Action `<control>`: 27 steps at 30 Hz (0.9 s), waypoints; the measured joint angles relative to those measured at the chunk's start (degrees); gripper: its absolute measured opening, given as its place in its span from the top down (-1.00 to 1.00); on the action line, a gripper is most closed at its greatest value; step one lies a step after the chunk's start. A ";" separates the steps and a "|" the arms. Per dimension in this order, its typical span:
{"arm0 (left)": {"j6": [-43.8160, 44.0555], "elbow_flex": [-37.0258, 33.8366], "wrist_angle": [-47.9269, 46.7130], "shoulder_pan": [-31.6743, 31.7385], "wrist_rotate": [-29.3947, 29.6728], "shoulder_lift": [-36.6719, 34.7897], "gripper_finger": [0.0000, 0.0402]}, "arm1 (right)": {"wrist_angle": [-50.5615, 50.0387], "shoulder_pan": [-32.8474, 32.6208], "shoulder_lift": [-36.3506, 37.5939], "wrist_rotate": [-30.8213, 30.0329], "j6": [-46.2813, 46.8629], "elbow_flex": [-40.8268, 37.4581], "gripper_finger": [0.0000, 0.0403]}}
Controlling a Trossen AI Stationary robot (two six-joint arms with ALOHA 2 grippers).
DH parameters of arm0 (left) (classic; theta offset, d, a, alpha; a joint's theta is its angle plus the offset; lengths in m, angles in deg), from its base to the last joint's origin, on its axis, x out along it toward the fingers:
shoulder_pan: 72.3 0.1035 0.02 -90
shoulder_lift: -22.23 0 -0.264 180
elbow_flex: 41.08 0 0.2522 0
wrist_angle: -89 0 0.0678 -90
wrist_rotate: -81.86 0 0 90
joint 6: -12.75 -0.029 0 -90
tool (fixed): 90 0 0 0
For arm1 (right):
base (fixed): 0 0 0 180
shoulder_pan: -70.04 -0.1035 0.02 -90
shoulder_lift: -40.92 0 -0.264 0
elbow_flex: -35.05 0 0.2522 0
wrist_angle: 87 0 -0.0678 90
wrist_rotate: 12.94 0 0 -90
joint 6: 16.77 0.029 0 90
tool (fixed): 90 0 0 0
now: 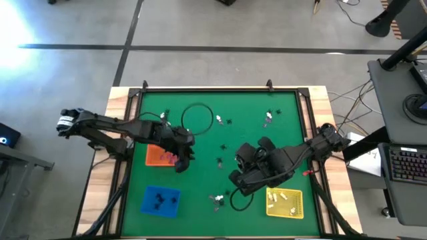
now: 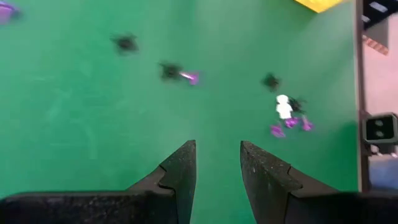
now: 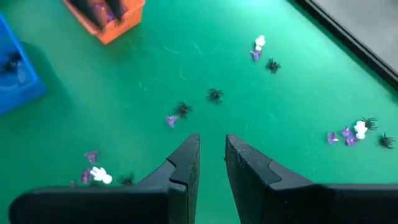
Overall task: Sort Halloween decoration
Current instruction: Put the white skeleton toy into the yellow bin
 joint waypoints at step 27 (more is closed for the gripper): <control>5.95 4.37 14.92 -11.68 -1.21 18.52 0.47 | 0.00 3.23 1.53 -1.71 -4.11 -0.10 0.66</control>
